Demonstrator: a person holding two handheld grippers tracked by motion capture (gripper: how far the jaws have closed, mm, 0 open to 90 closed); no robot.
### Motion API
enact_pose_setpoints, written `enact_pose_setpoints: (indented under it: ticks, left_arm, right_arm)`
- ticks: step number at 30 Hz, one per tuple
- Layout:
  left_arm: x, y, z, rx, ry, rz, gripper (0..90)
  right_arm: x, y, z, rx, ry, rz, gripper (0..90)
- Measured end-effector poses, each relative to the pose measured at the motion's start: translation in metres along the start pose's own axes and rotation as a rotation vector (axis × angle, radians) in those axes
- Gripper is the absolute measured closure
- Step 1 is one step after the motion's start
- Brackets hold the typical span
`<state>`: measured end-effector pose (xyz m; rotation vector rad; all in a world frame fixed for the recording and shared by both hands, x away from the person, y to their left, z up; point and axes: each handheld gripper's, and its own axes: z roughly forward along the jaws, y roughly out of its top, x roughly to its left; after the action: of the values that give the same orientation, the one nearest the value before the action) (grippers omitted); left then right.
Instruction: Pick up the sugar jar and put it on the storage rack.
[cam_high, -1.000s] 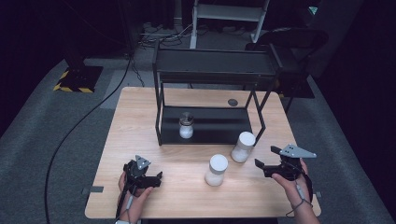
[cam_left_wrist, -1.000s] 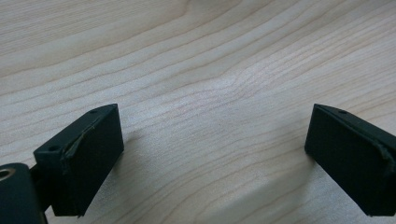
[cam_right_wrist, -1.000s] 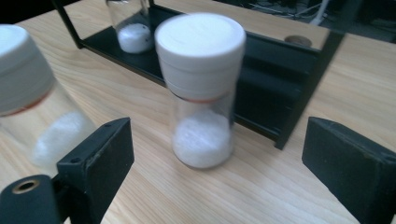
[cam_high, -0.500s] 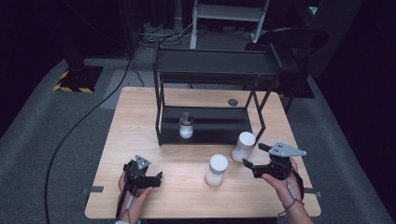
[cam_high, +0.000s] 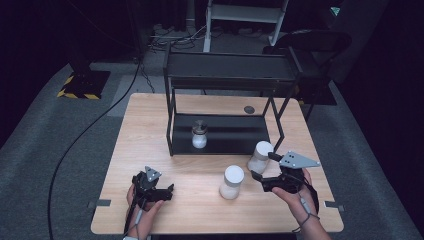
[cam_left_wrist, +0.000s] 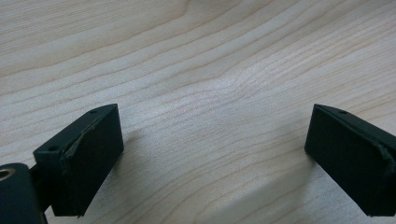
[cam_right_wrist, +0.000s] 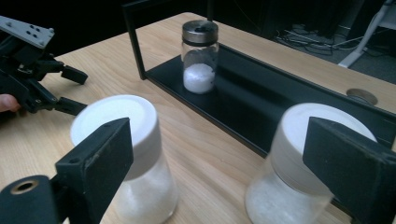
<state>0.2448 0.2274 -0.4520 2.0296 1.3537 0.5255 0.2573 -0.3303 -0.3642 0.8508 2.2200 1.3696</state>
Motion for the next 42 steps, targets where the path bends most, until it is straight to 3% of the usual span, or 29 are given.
enact_pose_setpoints:
  ticks: [27, 42]
  left_arm:
    - [0.0, 0.0, 0.0, 0.0, -0.001, 0.001, 4.3]
    - [0.0, 0.0, 0.0, 0.0, -0.001, 0.002, 4.3]
  right_arm:
    - [0.036, 0.02, 0.017, -0.032, 0.092, -0.046, 8.0]
    - [0.046, 0.021, 0.03, -0.014, 0.125, -0.058, 7.7]
